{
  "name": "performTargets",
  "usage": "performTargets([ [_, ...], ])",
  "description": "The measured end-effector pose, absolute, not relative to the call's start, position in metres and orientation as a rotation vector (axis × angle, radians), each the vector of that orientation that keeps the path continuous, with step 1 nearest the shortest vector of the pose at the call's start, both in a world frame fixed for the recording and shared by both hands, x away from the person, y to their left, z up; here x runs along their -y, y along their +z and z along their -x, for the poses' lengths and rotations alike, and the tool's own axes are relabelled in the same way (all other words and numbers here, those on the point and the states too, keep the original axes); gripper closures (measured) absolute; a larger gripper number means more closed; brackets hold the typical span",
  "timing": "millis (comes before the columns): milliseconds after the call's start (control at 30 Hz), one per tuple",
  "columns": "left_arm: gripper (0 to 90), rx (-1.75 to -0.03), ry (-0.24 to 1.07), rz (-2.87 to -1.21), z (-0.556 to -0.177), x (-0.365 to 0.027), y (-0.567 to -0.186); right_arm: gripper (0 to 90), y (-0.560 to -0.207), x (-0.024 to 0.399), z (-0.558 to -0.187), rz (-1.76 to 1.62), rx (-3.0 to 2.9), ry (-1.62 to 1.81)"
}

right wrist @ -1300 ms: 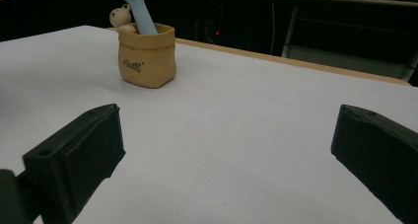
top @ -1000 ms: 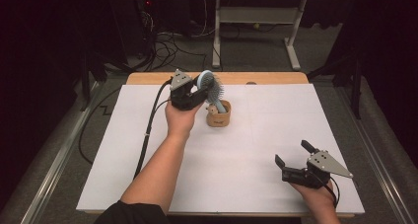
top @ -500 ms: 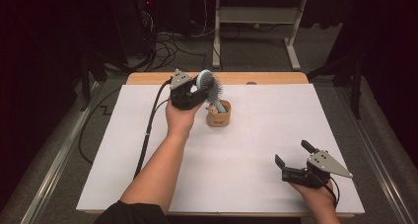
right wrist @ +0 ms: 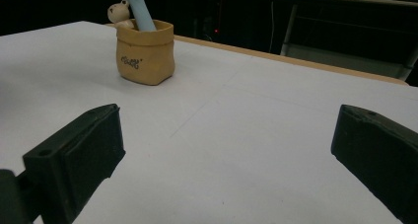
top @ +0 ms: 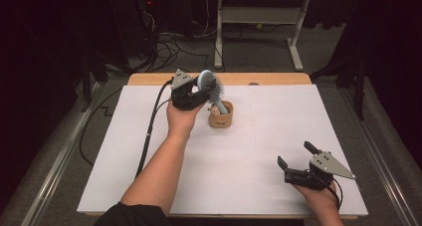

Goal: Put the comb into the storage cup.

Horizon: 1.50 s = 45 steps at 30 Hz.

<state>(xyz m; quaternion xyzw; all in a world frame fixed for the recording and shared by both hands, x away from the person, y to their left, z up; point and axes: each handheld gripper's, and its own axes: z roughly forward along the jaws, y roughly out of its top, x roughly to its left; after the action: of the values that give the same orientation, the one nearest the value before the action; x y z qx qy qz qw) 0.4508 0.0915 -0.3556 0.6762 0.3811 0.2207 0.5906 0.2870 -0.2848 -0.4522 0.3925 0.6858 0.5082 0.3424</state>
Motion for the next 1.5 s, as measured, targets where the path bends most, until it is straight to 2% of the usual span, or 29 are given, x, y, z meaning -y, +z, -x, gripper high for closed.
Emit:
performTargets([
  [867, 38.9, -0.877, 0.518, -1.615, -0.4525, -0.0905, -0.3569, 0.3, -0.4524, 0.2841, -0.2872, -1.019, -1.787, 1.318],
  [1200, 29.8, -0.905, 0.49, -1.641, -0.4567, -0.0922, -0.3594, 0.3, -0.4526, 0.284, -0.2872, -1.018, -1.788, 1.317],
  [1500, 25.3, -0.917, 0.48, -1.654, -0.4589, -0.0949, -0.3613, 0.3, -0.4525, 0.2842, -0.2872, -1.019, -1.786, 1.318],
])
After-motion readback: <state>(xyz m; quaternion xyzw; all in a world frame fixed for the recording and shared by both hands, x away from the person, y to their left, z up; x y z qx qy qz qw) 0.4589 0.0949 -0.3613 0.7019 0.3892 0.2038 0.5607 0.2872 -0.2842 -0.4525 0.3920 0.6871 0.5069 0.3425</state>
